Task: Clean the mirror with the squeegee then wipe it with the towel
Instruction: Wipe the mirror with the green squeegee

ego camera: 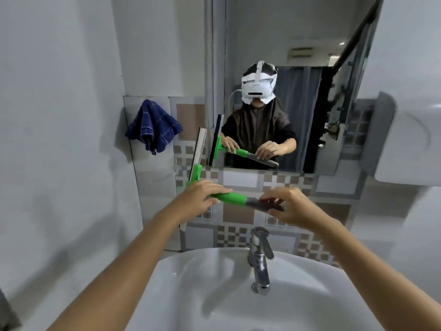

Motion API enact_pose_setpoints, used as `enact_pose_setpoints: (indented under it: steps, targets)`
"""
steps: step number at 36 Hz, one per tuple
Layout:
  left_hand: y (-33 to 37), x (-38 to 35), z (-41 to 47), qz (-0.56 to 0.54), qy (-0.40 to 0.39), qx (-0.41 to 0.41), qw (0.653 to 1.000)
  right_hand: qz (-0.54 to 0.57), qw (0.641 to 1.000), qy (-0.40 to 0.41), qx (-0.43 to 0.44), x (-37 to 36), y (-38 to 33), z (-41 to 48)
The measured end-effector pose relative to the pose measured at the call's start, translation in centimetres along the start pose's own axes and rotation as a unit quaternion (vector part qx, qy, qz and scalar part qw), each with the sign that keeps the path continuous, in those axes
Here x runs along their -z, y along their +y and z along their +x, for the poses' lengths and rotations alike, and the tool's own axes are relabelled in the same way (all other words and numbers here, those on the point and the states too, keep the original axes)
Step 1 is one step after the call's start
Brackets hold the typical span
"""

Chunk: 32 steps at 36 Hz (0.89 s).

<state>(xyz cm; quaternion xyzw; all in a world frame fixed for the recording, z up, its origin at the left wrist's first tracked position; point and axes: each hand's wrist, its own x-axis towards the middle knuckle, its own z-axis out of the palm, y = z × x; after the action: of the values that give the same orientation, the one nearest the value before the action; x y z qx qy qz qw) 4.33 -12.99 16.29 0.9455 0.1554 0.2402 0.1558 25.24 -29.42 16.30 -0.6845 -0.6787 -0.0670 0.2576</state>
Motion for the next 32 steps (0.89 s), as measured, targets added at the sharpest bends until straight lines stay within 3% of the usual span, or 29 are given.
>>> enact_pose_setpoints:
  steps: [8, 15, 19, 27, 32]
  targets:
    - [4.7, -1.3, 3.0, -0.022, 0.008, -0.048, 0.999, 0.0, 1.0, 0.024, 0.0, 2.2, 0.7, -1.1]
    - [5.5, 0.5, 7.0, -0.001, 0.049, -0.096, 0.994, -0.107, 0.993, 0.057, 0.013, 5.9, 1.7, 0.9]
    - [5.4, 3.6, 10.6, 0.054, 0.12, -0.151, 0.98, -0.164, 0.982, 0.086, 0.033, 10.4, 1.8, 4.2]
    - [4.8, 10.7, 18.3, 0.054, 0.219, -0.192, 0.955, -0.254, 0.951, 0.163, 0.065, 20.3, 1.4, 10.7]
    - [1.4, 11.3, 22.4, -0.011, 0.351, -0.11, 0.93, -0.3, 0.932, 0.191, 0.071, 26.0, 1.4, 14.3]
